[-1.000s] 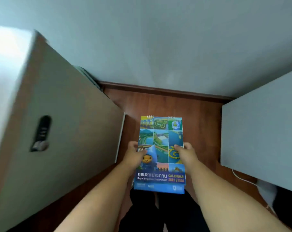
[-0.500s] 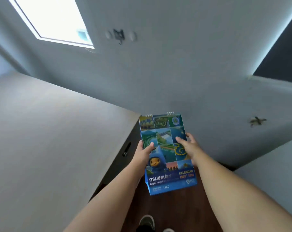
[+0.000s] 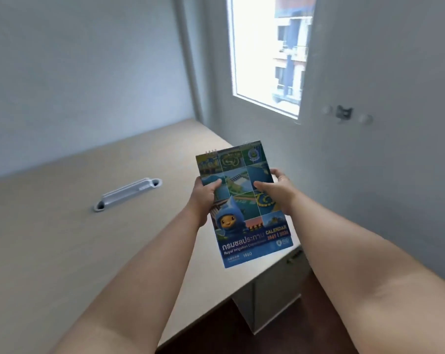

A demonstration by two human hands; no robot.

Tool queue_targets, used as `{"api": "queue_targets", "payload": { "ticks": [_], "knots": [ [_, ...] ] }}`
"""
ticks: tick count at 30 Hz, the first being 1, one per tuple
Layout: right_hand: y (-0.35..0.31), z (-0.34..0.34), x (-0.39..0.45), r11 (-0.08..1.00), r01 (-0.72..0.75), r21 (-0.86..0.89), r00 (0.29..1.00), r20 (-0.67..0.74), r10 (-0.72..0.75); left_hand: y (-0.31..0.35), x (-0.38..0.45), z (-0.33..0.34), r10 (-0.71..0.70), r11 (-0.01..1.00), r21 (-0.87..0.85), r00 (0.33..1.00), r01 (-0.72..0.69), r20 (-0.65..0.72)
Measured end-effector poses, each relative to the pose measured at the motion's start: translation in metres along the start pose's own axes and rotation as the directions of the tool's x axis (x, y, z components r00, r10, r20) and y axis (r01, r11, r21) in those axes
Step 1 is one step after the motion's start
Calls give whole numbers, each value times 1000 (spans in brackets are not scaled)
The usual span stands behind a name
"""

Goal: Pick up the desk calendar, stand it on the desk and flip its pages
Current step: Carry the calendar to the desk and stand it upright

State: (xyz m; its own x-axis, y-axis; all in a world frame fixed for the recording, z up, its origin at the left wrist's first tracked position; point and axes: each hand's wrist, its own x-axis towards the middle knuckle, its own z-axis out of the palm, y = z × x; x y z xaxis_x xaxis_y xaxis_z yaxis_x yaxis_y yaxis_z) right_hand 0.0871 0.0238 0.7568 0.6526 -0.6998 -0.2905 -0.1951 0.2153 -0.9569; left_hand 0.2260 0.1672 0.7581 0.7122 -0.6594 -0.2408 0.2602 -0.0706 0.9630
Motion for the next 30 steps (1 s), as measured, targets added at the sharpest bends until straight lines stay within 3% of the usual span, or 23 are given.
{"api": "queue_targets", "payload": {
  "ticks": [6,12,23,27,30],
  "knots": [
    [-40,165,40,962,102,-254,948,318,-17,43,2,-154,96,995,47,957,-86,-275],
    [-31,272,55,941,183,-284,909,412,-52,47,-6,-248,168,980,168,886,-104,-432],
    [52,311,53,904,126,-407,897,435,71,-23,-31,-296,-15,998,-61,920,-9,-392],
    [81,306,38,871,131,-473,944,327,35,-57,-46,-290,-13,999,37,917,30,-399],
    [103,303,26,886,97,-454,945,321,61,-89,-60,-282,4,990,130,920,51,-392]
  ]
}}
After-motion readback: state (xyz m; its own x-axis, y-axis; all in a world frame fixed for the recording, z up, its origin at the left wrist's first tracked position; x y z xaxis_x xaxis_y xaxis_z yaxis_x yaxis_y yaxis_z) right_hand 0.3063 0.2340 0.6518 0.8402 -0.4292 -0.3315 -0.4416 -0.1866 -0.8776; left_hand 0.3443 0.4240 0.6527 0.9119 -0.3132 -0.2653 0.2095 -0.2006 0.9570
